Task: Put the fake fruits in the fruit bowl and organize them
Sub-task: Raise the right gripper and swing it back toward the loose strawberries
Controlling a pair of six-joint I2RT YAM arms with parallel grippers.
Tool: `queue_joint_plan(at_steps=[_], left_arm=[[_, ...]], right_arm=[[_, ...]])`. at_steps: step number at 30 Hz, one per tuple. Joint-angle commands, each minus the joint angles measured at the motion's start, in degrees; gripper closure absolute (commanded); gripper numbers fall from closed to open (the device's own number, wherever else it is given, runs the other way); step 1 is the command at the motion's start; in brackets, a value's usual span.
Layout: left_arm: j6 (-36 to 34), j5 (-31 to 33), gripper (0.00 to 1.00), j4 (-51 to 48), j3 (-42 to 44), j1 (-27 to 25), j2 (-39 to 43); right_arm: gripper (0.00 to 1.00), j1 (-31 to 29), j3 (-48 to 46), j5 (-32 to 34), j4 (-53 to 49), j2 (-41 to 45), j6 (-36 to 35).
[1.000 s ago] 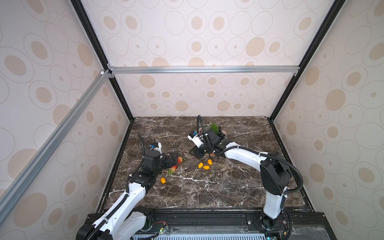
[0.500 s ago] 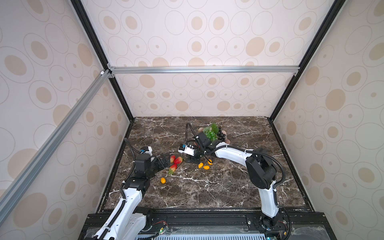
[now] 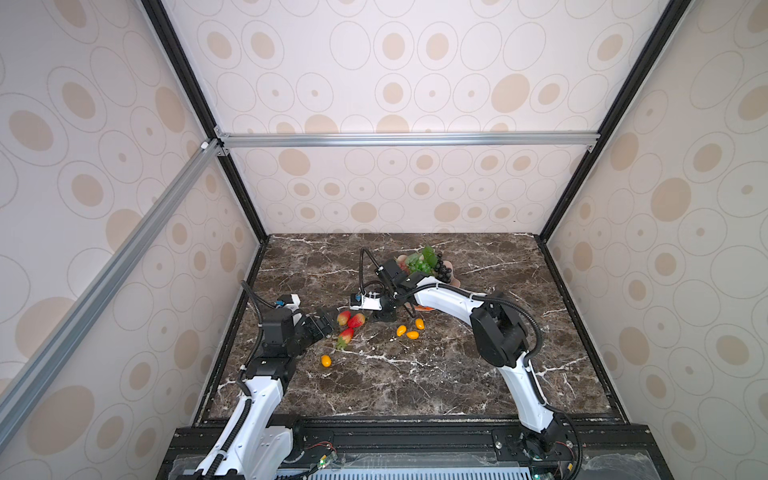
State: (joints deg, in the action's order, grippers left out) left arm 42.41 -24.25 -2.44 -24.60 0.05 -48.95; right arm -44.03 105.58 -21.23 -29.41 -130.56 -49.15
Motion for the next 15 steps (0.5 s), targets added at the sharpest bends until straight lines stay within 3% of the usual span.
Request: queue_joint_plan(at_steps=[1,15], left_arm=[[-0.1,-1.5,0.02,1.4,-0.2,0.7,-0.4],[-0.8,-2.0,0.02,1.5,-0.3,0.9,-0.3]], right_arm=[[0.57,-0.4,3.0,1.5,-3.8,-2.1,-3.5],[0.56,-0.9,9.5,5.1,-5.9,-7.6,-4.9]])
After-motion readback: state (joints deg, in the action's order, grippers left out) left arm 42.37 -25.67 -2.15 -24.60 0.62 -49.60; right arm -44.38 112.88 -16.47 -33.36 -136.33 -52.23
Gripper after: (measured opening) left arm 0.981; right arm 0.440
